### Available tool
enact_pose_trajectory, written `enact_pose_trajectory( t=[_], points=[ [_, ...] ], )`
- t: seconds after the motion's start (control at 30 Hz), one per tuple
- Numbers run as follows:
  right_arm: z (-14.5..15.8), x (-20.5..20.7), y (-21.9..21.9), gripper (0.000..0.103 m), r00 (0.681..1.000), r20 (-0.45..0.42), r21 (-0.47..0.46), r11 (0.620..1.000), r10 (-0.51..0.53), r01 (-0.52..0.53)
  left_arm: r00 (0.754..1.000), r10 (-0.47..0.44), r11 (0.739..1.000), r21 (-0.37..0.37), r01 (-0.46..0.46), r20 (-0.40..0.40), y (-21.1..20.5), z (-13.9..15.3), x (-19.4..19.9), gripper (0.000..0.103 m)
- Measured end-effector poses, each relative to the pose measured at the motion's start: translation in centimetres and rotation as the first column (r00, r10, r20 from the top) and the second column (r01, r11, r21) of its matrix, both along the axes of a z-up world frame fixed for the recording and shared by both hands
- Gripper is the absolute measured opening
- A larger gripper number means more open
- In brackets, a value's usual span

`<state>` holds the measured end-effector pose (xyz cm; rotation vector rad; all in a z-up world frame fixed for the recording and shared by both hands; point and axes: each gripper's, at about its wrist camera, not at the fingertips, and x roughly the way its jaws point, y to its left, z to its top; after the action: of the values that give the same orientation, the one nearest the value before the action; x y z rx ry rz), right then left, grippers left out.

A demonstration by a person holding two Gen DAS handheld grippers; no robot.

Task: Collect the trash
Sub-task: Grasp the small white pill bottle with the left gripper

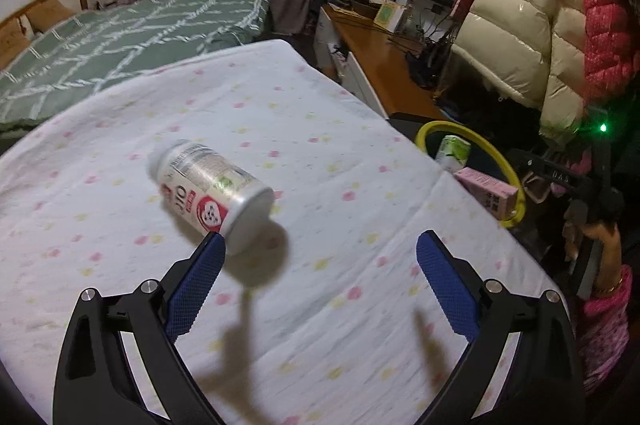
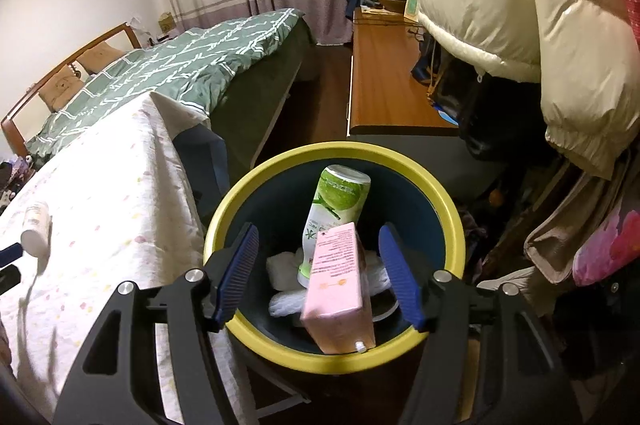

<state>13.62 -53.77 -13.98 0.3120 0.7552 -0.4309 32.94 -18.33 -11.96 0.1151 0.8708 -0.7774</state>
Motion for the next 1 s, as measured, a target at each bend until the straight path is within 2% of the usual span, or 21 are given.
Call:
enact_pose_trajectory(
  t=[0.13,0.23,0.3,0.43,0.57,0.67,0.8,1.0],
  points=[
    [0.0,0.0,0.0,0.060,1.000,-0.005,0.001,1.000,0.008,-0.008,1.000,0.004,0.999,-0.046,-0.005,-0.014,-0.9,0.0,0.7,0.095],
    [-0.2,0.0,0.2,0.060,1.000,-0.009,0.005,1.000,0.017,-0.017,1.000,0.020,0.999,-0.046,-0.020,-0.006,-1.3,0.5,1.1,0.095],
    [-0.2,0.0,0.3,0.060,1.000,-0.005,0.006,1.000,0.023,-0.023,0.999,0.038,0.999,-0.022,-0.037,0.032,-1.1,1.1,1.1,0.095],
    [-0.4,0.1,0.3,0.060,1.000,-0.003,0.007,1.000,0.030,-0.030,0.990,0.056,0.994,0.087,-0.068,0.128,-0.6,1.8,2.3,0.096],
    [-0.7,0.4,0.5,0.060,0.999,-0.010,0.009,0.999,0.037,-0.037,0.983,-0.031,0.981,0.192,-0.005,0.182,-0.8,1.6,3.8,0.098],
    [-0.8,0.6,0.6,0.060,0.999,-0.014,0.007,0.999,0.038,-0.038,0.977,-0.077,0.972,0.235,0.029,0.201,-1.0,1.2,4.8,0.098],
    [-1.0,1.0,0.8,0.060,0.999,-0.022,0.011,0.999,0.045,-0.045,0.977,-0.124,0.964,0.254,0.077,0.176,-1.1,0.3,6.3,0.098],
    [-0.9,1.4,1.1,0.060,0.998,-0.027,0.013,0.998,0.062,-0.062,0.972,-0.164,0.963,0.240,0.122,0.166,-1.1,-0.1,7.3,0.095]
  ],
)
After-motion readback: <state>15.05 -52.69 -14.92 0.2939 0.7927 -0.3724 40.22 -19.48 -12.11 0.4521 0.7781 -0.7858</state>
